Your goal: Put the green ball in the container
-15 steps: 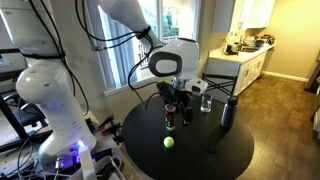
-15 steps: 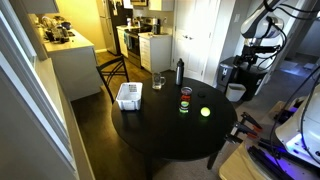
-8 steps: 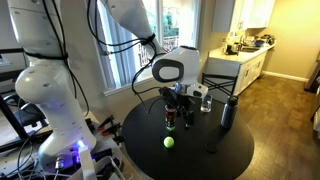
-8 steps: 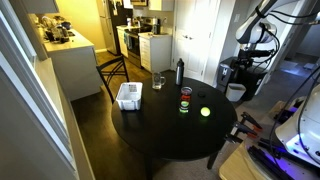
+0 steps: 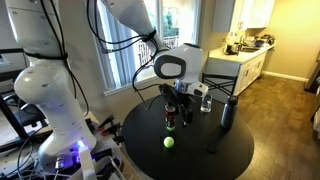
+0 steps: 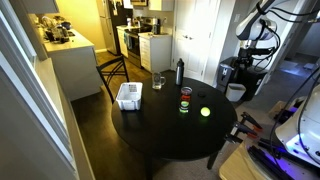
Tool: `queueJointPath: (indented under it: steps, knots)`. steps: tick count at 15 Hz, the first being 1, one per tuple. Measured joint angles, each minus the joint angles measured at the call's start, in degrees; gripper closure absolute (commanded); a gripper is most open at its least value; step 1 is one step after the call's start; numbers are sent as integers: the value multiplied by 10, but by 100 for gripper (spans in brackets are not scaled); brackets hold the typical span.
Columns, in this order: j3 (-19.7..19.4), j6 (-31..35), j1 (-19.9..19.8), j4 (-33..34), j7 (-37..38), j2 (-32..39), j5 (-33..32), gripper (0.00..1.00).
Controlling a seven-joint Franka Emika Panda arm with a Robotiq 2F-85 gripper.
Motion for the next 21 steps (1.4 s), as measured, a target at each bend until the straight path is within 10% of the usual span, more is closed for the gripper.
queueJointPath:
  steps: [10, 21]
  knots:
    - [2, 44, -3, 3, -1, 32, 23, 0]
    - [123, 46, -45, 179, -20, 277, 150, 0]
